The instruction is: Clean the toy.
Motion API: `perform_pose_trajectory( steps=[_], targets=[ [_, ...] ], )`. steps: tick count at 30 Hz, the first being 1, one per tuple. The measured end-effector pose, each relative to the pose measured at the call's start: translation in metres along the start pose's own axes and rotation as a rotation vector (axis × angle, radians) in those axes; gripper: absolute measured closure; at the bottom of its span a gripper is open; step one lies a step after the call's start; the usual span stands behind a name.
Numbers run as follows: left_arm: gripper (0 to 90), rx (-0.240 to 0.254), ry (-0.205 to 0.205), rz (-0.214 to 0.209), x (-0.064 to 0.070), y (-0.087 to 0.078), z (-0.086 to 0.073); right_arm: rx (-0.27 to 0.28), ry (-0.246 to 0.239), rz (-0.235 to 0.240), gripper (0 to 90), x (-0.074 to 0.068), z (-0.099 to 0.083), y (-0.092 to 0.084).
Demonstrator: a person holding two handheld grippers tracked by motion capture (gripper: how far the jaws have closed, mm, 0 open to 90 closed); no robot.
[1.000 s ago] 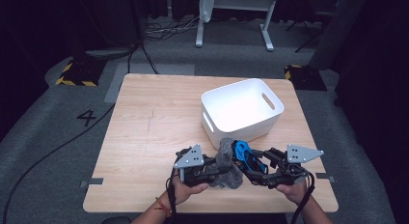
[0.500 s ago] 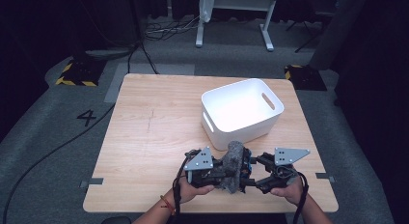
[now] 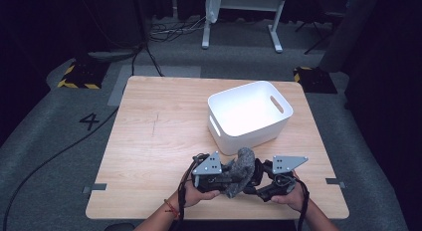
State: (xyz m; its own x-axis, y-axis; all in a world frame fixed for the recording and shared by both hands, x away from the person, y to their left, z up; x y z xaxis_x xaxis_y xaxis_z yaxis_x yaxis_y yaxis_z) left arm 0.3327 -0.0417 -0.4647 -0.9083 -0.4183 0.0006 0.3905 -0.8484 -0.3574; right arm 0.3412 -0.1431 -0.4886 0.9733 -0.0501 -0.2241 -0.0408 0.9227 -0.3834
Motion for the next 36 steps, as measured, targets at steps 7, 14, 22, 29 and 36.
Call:
perform_pose_trajectory(
  steps=[7, 14, 22, 29, 36],
  targets=[
    [70.7, -0.053, 0.027, 0.031, -0.008, -0.013, -0.011, -0.019, -0.017, -0.024, 27.2, 0.001, -0.003, 0.000],
    [71.2, -0.253, 0.090, 0.038, -0.006, -0.012, -0.056, -0.019, 0.000, -0.040, 27.2, 0.008, -0.009, -0.003],
    [71.0, -0.240, 0.059, 0.067, -0.012, -0.013, -0.061, -0.016, 0.011, -0.027, 27.7, 0.009, -0.010, -0.004],
    [70.9, -0.083, 0.101, 0.044, -0.002, 0.001, -0.005, -0.080, -0.030, -0.025, 27.7, 0.002, -0.013, 0.009],
    [70.6, 0.004, 0.102, 0.017, 0.005, 0.010, 0.029, -0.086, -0.043, -0.054, 27.7, 0.003, -0.013, 0.004]
  ],
)
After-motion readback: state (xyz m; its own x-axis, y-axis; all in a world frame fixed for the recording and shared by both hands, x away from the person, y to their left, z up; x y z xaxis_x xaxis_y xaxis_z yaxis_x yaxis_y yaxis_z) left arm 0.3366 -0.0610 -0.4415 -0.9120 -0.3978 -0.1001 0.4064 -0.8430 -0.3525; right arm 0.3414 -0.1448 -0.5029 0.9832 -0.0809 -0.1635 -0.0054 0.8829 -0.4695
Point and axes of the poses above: each handheld gripper's, and its own axes: y roughly forward along the jaws, z roughly out of its top, x roughly to its right, the point moved 9 cm from there along y, roughly forward along the jaws, and after that the axes turned 12 degrees about z, right-handed, at the moved point
